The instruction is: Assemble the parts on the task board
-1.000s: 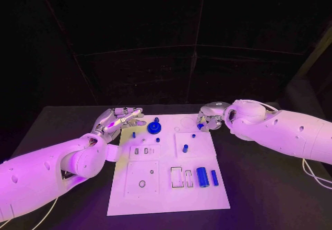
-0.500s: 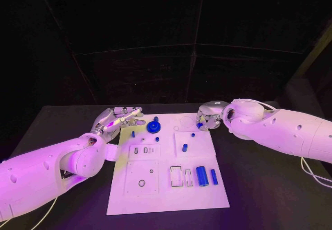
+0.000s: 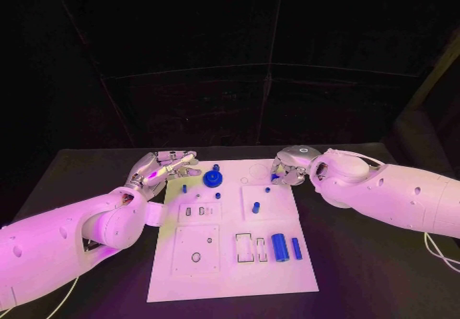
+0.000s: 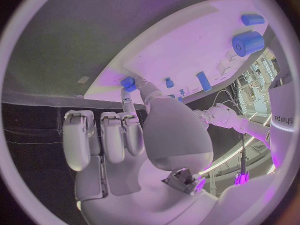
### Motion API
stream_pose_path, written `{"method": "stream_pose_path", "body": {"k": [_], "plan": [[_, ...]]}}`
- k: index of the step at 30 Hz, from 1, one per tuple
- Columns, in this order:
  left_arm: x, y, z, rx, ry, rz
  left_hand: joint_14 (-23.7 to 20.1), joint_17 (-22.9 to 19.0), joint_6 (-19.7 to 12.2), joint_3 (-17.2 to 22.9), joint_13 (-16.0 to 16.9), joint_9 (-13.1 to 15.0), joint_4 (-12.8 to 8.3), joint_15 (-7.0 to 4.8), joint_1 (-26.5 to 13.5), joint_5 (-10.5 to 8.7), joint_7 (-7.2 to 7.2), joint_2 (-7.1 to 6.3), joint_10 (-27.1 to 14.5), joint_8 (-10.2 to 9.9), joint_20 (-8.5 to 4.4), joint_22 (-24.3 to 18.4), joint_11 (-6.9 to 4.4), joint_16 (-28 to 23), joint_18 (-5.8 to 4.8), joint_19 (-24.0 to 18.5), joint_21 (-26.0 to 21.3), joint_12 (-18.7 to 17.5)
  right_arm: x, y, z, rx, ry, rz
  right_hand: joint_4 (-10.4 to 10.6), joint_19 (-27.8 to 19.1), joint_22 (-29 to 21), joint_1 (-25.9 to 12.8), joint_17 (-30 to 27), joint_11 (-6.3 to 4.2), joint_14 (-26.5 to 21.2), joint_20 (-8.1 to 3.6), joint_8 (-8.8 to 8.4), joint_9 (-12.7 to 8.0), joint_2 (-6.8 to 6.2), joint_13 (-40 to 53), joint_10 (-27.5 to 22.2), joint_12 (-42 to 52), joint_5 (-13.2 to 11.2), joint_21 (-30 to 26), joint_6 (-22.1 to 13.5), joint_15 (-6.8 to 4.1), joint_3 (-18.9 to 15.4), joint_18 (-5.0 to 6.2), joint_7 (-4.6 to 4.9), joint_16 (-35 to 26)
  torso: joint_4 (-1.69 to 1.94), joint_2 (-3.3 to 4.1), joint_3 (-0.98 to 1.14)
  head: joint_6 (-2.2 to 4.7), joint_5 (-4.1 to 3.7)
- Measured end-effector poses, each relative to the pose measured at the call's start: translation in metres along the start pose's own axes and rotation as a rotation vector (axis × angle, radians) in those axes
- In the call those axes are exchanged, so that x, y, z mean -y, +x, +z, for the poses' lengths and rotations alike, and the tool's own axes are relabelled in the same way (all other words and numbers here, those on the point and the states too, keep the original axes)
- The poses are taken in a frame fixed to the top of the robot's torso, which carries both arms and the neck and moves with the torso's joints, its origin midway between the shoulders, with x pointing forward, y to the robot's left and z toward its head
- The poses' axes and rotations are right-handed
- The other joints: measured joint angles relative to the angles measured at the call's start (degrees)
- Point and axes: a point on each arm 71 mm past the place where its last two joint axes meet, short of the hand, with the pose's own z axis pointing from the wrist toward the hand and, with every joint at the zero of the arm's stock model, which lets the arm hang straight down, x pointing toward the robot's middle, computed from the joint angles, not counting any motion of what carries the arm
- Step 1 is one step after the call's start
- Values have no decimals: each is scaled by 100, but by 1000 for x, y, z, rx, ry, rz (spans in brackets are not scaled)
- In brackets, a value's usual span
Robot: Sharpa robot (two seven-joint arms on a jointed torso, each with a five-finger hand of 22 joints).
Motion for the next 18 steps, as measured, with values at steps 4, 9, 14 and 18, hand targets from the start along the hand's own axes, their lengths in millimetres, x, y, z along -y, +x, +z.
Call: {"method": "stream_pose_path", "body": {"k": [4, 9, 14, 18], "plan": [[0, 0, 0, 1, 0, 1, 0, 30, 21, 294, -9, 0, -72, 0, 0, 0, 21, 0, 0, -29, 0, -10, 0, -60, 0, 0, 0, -42, -2, -2, -4, 41, -6, 20, 18, 0, 0, -28, 0, 0, 0, 0, 1, 0, -30, 0, 0, 0, 66, 0, 60, 0, 17, 0, -8, 0, 0, -3, -1, 32, 8], [0, -1, 0, 3, 0, 2, 0, 58, 21, 548, -9, 0, -105, 0, -86, 0, 21, -85, 0, -28, 0, -15, 0, -106, 0, 0, 0, -43, -7, -7, -13, 86, -20, 56, 34, 0, 0, -35, 0, 0, 0, 0, -38, -2, -38, 0, 0, 0, 181, 0, 67, 0, 33, 0, -14, 0, -3, -14, -1, 53, 8], [0, -2, 1, 5, 0, 3, 0, 77, 21, 670, -9, 0, -103, 0, -151, 0, 21, -151, 0, -28, 0, -24, 0, -154, 0, 0, 0, -43, -15, -13, -21, 132, -41, 107, 50, 0, 0, -25, -1, -21, 0, 0, -54, -5, -76, 0, 22, 0, 239, 0, 68, 0, 49, -1, -15, 0, -18, -49, -7, 67, 9], [-1, -2, 3, 6, 0, 4, 0, 77, 21, 670, -9, 0, -103, 0, -151, 0, 21, -151, 0, -27, 0, -24, 0, -154, 0, 0, 0, -42, -19, -18, -25, 165, -51, 150, 50, 0, 0, -25, -1, -21, 0, 0, -57, -10, -76, 0, 22, 0, 253, 0, 69, 0, 49, 0, -16, 0, -24, -89, -15, 75, 21]]}}
